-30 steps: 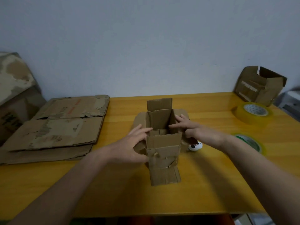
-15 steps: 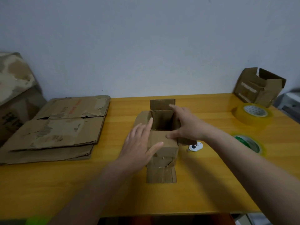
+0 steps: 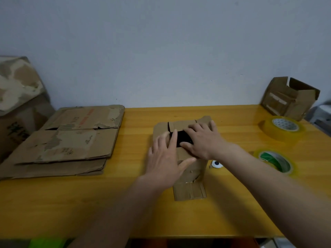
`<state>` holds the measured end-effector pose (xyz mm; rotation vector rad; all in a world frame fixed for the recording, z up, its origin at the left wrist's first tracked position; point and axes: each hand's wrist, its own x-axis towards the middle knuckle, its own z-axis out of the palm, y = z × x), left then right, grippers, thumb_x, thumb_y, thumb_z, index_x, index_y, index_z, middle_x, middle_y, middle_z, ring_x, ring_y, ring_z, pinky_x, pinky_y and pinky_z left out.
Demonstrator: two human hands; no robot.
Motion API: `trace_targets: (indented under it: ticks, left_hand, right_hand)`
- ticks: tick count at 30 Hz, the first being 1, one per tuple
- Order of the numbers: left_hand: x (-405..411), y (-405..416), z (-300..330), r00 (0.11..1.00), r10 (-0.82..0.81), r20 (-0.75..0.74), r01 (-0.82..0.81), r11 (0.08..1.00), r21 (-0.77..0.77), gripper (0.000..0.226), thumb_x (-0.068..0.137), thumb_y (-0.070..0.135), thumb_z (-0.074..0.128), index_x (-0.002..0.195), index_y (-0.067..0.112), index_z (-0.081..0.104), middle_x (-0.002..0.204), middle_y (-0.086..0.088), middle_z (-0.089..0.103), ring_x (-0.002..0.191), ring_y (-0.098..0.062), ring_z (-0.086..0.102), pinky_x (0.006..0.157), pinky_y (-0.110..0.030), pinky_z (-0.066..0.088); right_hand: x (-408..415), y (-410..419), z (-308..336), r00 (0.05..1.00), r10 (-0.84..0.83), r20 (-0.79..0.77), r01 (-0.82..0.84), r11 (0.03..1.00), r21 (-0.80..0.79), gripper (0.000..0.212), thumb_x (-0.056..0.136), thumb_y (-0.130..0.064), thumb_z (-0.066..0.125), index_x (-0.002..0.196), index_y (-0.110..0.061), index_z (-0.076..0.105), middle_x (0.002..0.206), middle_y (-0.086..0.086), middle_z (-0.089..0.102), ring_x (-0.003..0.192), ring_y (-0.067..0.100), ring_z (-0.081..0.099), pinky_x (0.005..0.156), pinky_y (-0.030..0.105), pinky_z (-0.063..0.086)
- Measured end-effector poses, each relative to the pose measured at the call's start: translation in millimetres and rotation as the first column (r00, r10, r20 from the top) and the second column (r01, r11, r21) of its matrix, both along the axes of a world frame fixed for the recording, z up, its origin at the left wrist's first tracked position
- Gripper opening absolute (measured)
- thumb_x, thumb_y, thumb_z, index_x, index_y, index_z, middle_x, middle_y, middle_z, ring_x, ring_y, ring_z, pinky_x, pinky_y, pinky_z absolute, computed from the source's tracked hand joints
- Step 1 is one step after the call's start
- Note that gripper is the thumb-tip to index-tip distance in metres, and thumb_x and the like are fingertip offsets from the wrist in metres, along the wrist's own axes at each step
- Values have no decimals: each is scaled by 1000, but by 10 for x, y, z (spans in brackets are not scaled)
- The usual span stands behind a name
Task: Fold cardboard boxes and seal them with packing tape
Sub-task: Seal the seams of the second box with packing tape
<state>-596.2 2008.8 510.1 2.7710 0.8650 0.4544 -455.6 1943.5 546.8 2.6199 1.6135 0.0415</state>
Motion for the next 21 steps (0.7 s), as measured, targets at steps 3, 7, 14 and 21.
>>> trace_targets:
  ticks: [3, 7, 14, 21]
  left_hand:
    - [-64, -54, 58, 926, 154, 343, -69, 967, -247, 105, 79, 65, 60, 154, 28, -3, 160, 2, -2, 144, -17, 10, 115, -36, 24]
    - [-119, -83, 87, 748, 159, 644, 261, 822, -506, 104, 83, 32, 73, 154, 25, -2, 158, 7, 21, 134, -2, 36, 110, -31, 39]
    - [-22, 28, -46, 968, -247, -40, 239, 961, -136, 79, 95, 65, 30, 154, 29, -8, 160, 13, -17, 144, -2, -21, 122, -42, -3]
    - [90, -156, -41, 994, -77, -74, 50, 945, -323, 80, 92, 62, 45, 154, 37, -1, 160, -15, -3, 147, -34, 9, 118, -48, 22]
  right_hand:
    - [-1, -76, -97, 1000, -9, 22, 8, 999, 36, 63, 95, -61, 19, 150, -29, 21, 156, -4, 22, 146, 22, 9, 113, 64, 1]
    - [1, -73, -71, 1000, 6, 2, -6, 1000, 24, 63, 96, -61, 21, 150, -29, 23, 157, -6, 20, 146, 21, 9, 112, 63, 9]
    - [125, -166, 95, 954, -93, -286, 208, 890, 405, 69, 97, -34, 49, 153, -18, 11, 160, 7, 8, 145, 28, 14, 115, 43, 21]
    - [-49, -275, 35, 660, 114, -742, 235, 907, 349, 47, 103, -38, 33, 141, -14, 45, 156, 1, 25, 143, 18, 24, 113, 30, 19]
